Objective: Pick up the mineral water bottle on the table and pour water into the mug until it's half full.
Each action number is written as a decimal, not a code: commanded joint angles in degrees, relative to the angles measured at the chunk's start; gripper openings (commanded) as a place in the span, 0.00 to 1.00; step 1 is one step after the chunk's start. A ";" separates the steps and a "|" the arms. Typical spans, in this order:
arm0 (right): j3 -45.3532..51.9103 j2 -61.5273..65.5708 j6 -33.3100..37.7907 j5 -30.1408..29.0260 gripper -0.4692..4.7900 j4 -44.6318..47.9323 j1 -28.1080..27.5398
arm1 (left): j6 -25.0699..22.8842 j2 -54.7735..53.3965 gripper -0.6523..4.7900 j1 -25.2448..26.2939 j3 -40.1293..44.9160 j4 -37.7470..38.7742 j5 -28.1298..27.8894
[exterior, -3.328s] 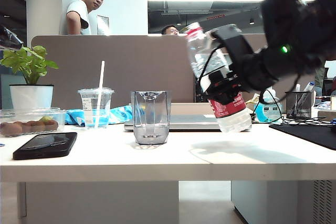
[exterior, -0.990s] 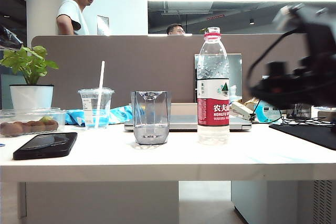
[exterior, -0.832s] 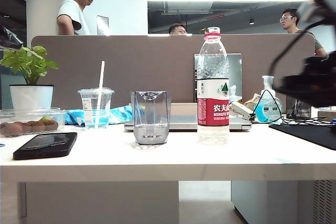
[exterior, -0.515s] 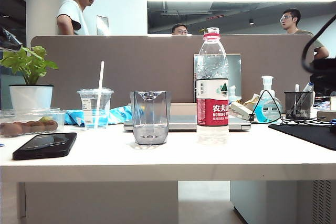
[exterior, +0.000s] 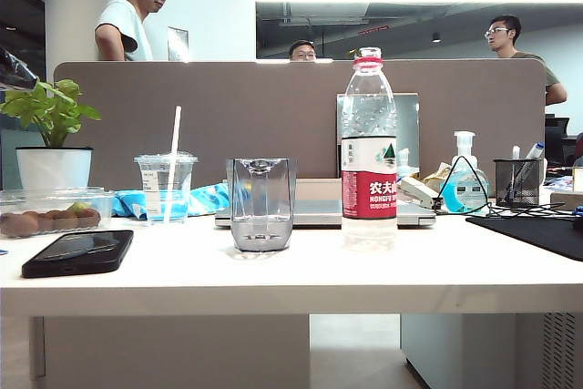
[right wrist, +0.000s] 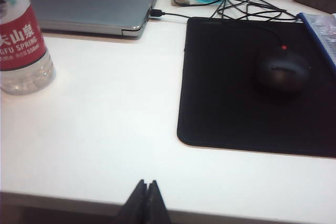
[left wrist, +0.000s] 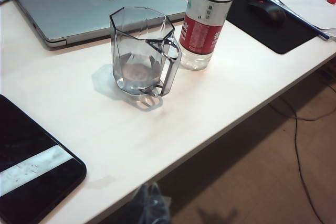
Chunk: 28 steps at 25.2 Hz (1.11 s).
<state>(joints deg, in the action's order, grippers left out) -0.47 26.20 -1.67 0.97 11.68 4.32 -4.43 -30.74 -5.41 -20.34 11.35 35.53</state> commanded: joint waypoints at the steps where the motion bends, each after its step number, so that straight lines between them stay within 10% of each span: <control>1: 0.44 -3.45 0.33 -4.00 0.09 -4.11 -1.66 | -0.04 0.11 0.11 -0.02 -0.28 -0.68 0.26; 28: 0.44 -26.18 0.28 -4.13 0.09 -16.02 -1.92 | -0.04 0.11 0.11 -0.04 -0.28 -0.70 0.26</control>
<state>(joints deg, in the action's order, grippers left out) -0.47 0.05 -1.50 -3.09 -4.97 2.37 -4.45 -30.74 -5.41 -20.34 11.35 35.53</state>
